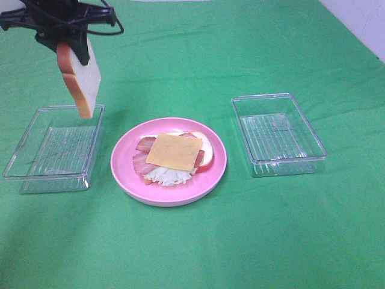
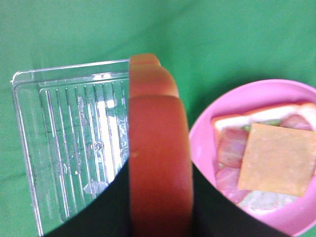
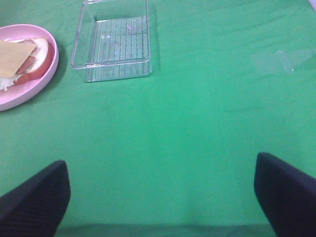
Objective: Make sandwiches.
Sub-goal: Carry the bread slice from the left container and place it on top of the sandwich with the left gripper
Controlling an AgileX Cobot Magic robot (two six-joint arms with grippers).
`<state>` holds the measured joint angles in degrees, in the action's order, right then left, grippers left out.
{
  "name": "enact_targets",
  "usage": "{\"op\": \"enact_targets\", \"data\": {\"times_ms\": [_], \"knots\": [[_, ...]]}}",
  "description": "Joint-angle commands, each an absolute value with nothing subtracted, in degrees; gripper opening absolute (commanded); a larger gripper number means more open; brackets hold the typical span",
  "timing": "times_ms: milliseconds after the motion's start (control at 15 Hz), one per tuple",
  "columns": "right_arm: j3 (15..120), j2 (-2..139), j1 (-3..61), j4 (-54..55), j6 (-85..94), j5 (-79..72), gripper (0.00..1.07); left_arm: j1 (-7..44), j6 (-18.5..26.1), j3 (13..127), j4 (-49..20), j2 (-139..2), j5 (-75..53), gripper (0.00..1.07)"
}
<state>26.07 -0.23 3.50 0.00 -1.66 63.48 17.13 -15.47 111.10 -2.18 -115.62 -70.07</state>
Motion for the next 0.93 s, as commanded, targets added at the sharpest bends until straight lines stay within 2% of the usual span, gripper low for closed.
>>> {"op": "enact_targets", "data": {"times_ms": [67,333,533,600,800,933], "knots": [[25.95,-1.60,3.44,0.00,-1.49,63.14,0.96,17.25,-13.41,111.21,-5.16,-111.50,-75.57,0.00],[25.95,-1.60,3.44,0.00,-1.49,63.14,0.96,17.25,-4.18,110.98,-14.09,-110.81,-75.57,0.00],[25.95,-1.60,3.44,0.00,-1.49,63.14,0.96,17.25,1.95,110.58,-29.79,-114.65,-75.52,0.00],[25.95,-1.60,3.44,0.00,-1.49,63.14,0.96,17.25,1.89,110.52,-36.55,-118.14,-73.74,0.00],[25.95,-1.60,3.44,0.00,-1.49,63.14,0.96,17.25,2.46,109.84,-41.25,-121.98,-72.31,0.00],[25.95,-1.60,3.44,0.00,-1.49,63.14,0.96,17.25,5.33,104.79,-44.23,-122.15,-69.61,0.00]]}}
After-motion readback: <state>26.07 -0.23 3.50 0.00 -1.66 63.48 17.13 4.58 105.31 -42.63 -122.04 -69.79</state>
